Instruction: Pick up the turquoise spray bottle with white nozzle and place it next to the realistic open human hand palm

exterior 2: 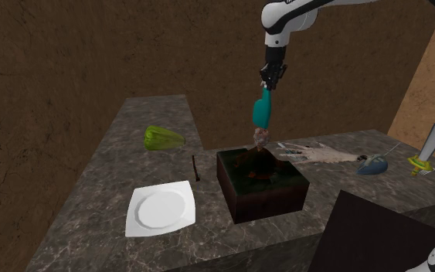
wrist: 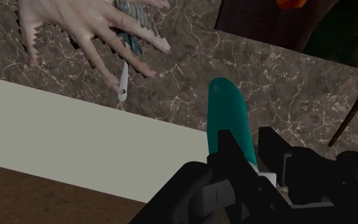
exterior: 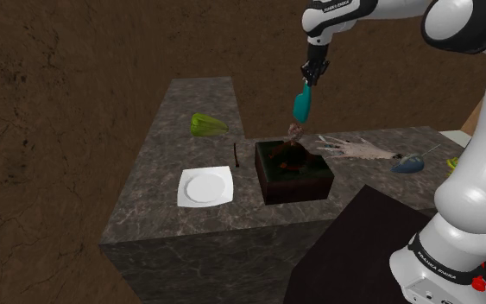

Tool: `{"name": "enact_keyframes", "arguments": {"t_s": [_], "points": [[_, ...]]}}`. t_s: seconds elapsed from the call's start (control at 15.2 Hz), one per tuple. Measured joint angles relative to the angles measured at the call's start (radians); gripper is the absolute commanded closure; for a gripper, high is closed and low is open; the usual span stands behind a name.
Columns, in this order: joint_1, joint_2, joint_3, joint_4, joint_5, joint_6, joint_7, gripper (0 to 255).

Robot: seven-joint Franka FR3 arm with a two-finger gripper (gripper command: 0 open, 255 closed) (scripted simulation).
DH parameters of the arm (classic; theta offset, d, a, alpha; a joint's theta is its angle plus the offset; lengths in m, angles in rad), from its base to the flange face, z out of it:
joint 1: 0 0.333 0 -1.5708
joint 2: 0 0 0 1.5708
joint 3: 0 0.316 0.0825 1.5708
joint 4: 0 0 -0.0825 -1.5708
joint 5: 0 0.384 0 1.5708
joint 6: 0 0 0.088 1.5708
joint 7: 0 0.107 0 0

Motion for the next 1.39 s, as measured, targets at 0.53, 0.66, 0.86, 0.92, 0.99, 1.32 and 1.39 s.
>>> {"name": "enact_keyframes", "arguments": {"t_s": [0.53, 0.66, 0.86, 0.92, 0.99, 1.32, 1.39], "points": [[-0.001, 0.013, -0.001, -0.088, -0.004, 0.101, 0.008, 255], [-0.001, 0.024, -0.002, -0.099, -0.005, 0.123, 0.009, 255], [-0.001, 0.033, -0.002, -0.124, -0.007, 0.156, 0.013, 255], [0.0, 0.039, -0.002, -0.131, -0.007, 0.169, 0.016, 255], [-0.001, 0.043, -0.002, -0.138, -0.008, 0.18, 0.016, 255], [-0.001, 0.066, -0.003, -0.172, -0.011, 0.237, 0.022, 255], [-0.001, 0.073, -0.004, -0.174, -0.012, 0.247, 0.022, 255]]}}
